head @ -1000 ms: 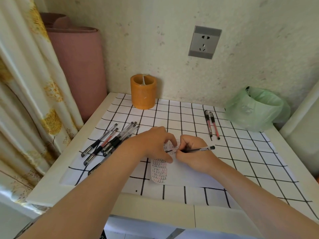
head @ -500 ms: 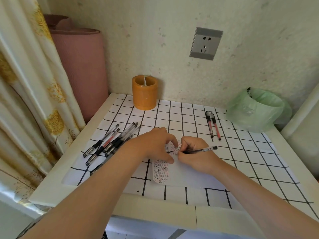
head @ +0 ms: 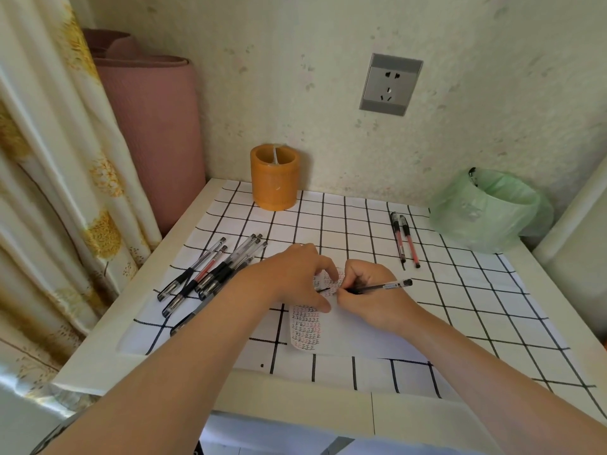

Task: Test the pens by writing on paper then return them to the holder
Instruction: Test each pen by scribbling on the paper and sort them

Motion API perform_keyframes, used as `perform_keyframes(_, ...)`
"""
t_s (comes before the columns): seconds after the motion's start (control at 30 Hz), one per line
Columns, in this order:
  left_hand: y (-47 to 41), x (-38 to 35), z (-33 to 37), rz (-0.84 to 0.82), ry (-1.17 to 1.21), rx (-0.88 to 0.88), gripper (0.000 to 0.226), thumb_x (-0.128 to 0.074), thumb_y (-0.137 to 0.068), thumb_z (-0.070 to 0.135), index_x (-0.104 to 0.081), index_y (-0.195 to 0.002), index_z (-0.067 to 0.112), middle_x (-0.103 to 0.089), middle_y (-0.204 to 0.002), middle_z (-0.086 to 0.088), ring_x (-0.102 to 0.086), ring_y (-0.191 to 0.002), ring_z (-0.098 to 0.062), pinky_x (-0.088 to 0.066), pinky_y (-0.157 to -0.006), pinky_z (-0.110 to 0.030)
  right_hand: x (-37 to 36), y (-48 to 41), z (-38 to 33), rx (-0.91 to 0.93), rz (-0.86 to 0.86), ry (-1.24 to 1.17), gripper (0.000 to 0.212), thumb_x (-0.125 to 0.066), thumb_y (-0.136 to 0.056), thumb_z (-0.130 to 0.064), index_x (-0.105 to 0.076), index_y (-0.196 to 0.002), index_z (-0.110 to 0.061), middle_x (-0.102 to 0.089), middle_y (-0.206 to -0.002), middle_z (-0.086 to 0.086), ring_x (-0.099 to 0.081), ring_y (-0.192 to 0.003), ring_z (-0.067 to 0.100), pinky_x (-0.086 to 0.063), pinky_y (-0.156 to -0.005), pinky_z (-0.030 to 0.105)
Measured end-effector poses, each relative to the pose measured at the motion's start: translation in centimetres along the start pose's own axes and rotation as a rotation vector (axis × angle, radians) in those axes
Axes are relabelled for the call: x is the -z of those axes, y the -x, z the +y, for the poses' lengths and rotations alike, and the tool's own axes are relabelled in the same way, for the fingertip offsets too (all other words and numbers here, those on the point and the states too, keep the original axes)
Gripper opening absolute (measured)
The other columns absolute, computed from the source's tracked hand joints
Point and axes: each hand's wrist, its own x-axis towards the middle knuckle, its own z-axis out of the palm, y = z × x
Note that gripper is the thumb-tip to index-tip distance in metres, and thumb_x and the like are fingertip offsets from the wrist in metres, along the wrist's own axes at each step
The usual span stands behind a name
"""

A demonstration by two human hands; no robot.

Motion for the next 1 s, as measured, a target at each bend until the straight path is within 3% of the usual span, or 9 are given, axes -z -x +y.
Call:
perform_keyframes(0.13, 0.0, 0.0, 0.0, 0.002, 0.003, -0.001, 0.060, -0.082, -0.068, 0.052, -0.057, -0.121, 0.045, -0.044, -0.106, 0.011, -0.042, -0.106, -0.012, -0.042, -0.078, -0.030, 0.0, -0.1, -0.1, -0.005, -0.027, 0.012, 0.018, -0.067, -0.075, -0.005, -0.054, -0.066, -0.012, -0.054, -0.064, 0.005, -0.045, -0.058, 0.013, -0.036, -0.053, 0.033)
perform_keyframes(0.27, 0.1, 0.0, 0.0, 0.002, 0.006, 0.003, 0.061, -0.082, -0.067, 0.052, -0.057, -0.122, 0.045, -0.044, -0.106, 0.012, -0.042, -0.105, -0.012, -0.040, -0.075, -0.029, 0.2, 0.0, -0.2, -0.009, -0.035, 0.028, 0.016, -0.067, -0.075, -0.007, -0.054, -0.066, -0.012, -0.056, -0.065, 0.011, -0.045, -0.057, 0.013, -0.036, -0.052, 0.033)
perform_keyframes(0.6, 0.4, 0.2, 0.3, -0.001, -0.003, 0.005, 0.060, -0.082, -0.070, 0.051, -0.057, -0.124, 0.044, -0.044, -0.107, 0.008, -0.041, -0.107, -0.013, -0.042, -0.082, -0.032, 0.1, 0.1, -0.7, -0.037, -0.027, 0.049, 0.017, -0.066, -0.071, -0.010, -0.051, -0.064, -0.014, -0.053, -0.062, 0.002, -0.043, -0.054, 0.010, -0.033, -0.048, 0.028)
perform_keyframes(0.73, 0.7, 0.1, 0.1, -0.004, 0.015, 0.003, 0.057, -0.078, -0.075, 0.050, -0.056, -0.127, 0.041, -0.043, -0.106, 0.011, -0.038, -0.103, -0.009, -0.038, -0.079, -0.028, 0.4, -0.1, -0.6, -0.141, 0.094, -0.129, 0.021, -0.064, -0.081, -0.003, -0.050, -0.067, -0.012, -0.051, -0.056, 0.002, -0.041, -0.048, 0.013, -0.031, -0.043, 0.026)
perform_keyframes(0.83, 1.1, 0.6, -0.4, 0.026, 0.106, 0.034, 0.047, -0.074, -0.083, 0.046, -0.059, -0.127, 0.036, -0.048, -0.106, 0.013, -0.047, -0.099, -0.006, -0.038, -0.074, -0.020, 0.8, -0.4, -1.1, -0.212, 0.218, -0.280, 0.019, -0.064, -0.080, -0.011, -0.051, -0.067, -0.018, -0.053, -0.054, 0.010, -0.043, -0.045, 0.017, -0.030, -0.043, 0.025)
perform_keyframes(1.0, 1.8, 0.8, -0.8, 0.077, 0.039, 0.064, 0.034, -0.077, -0.082, 0.039, -0.067, -0.113, 0.029, -0.052, -0.106, 0.011, -0.049, -0.093, -0.006, -0.040, -0.074, -0.021, 1.4, -0.6, -1.7, -0.186, 0.275, -0.286, 0.016, -0.065, -0.091, -0.008, -0.070, -0.087, -0.022, -0.070, -0.074, 0.010, -0.053, -0.047, 0.022, -0.035, -0.040, 0.023)
